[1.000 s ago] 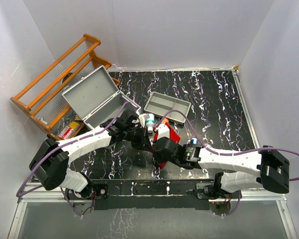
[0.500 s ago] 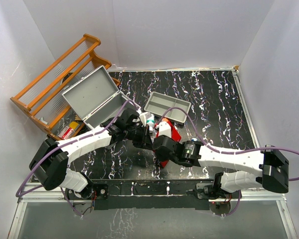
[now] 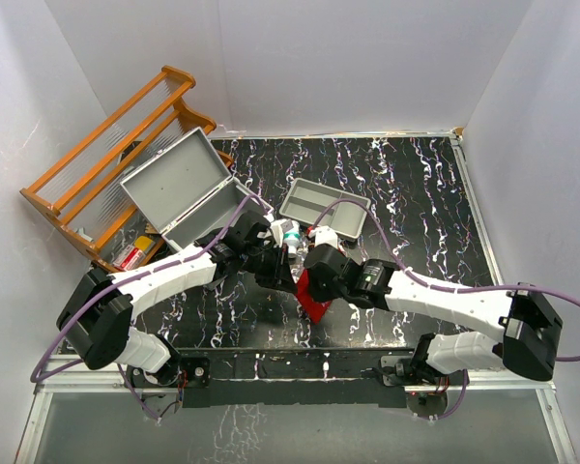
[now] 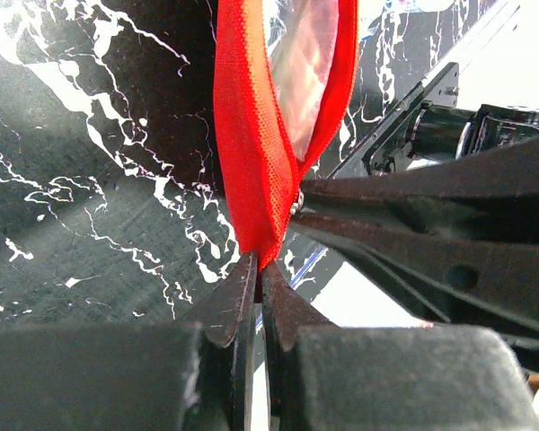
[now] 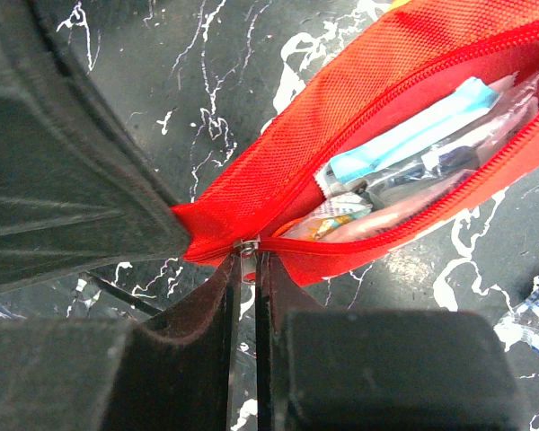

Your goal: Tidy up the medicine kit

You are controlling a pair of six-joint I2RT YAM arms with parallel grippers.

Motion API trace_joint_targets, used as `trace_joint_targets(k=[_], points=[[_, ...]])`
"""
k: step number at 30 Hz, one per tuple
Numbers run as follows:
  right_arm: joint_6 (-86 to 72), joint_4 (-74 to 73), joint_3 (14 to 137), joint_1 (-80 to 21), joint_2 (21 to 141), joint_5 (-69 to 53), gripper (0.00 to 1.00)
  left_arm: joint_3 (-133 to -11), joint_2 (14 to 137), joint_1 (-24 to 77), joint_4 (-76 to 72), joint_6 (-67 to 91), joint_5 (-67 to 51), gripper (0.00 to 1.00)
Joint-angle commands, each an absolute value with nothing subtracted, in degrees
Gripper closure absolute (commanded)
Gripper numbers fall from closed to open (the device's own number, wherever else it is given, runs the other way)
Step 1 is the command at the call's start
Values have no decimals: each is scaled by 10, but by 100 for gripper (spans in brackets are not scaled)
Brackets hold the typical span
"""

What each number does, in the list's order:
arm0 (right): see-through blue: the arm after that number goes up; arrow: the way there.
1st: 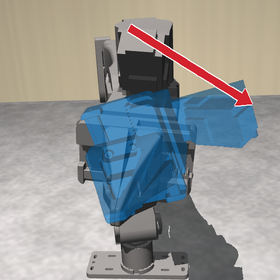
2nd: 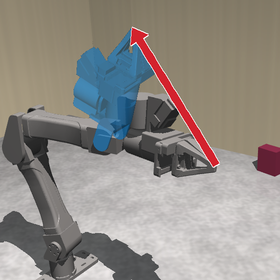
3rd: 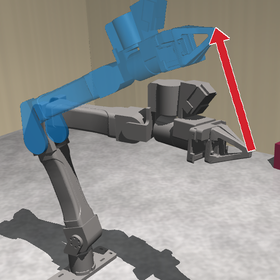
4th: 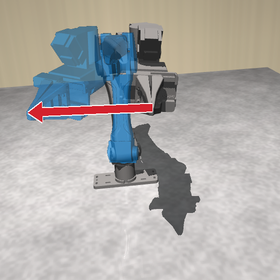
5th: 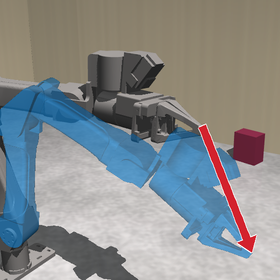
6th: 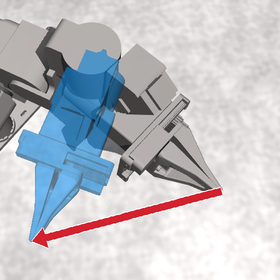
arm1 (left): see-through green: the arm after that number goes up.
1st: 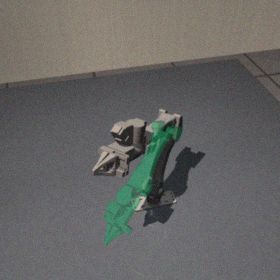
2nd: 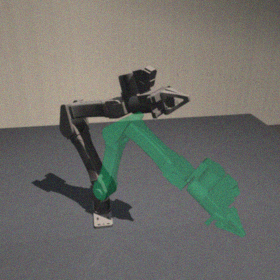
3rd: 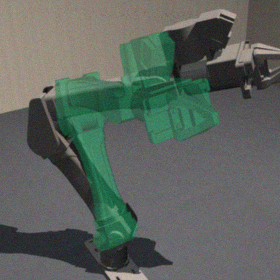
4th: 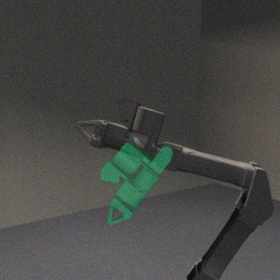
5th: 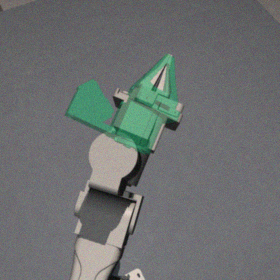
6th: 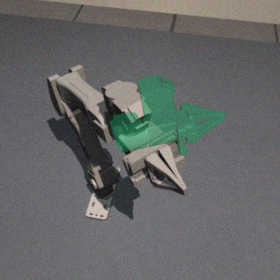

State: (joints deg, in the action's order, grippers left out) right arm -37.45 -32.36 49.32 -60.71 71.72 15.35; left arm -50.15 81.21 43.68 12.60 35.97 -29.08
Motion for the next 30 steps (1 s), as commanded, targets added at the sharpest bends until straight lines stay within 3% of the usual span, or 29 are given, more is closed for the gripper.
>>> trace_joint_targets(k=[1, 11, 20, 30], points=[[-359, -297, 471, -586, 689, 147, 100, -509, 790, 436, 163, 349, -290, 100], [-376, -321, 471, -583, 683, 305, 100, -512, 791, 435, 169, 346, -291, 100], [-341, -331, 475, -569, 677, 320, 100, -513, 790, 435, 168, 343, -299, 100], [-295, -299, 470, -460, 675, 323, 100, -514, 768, 435, 184, 323, -297, 100]])
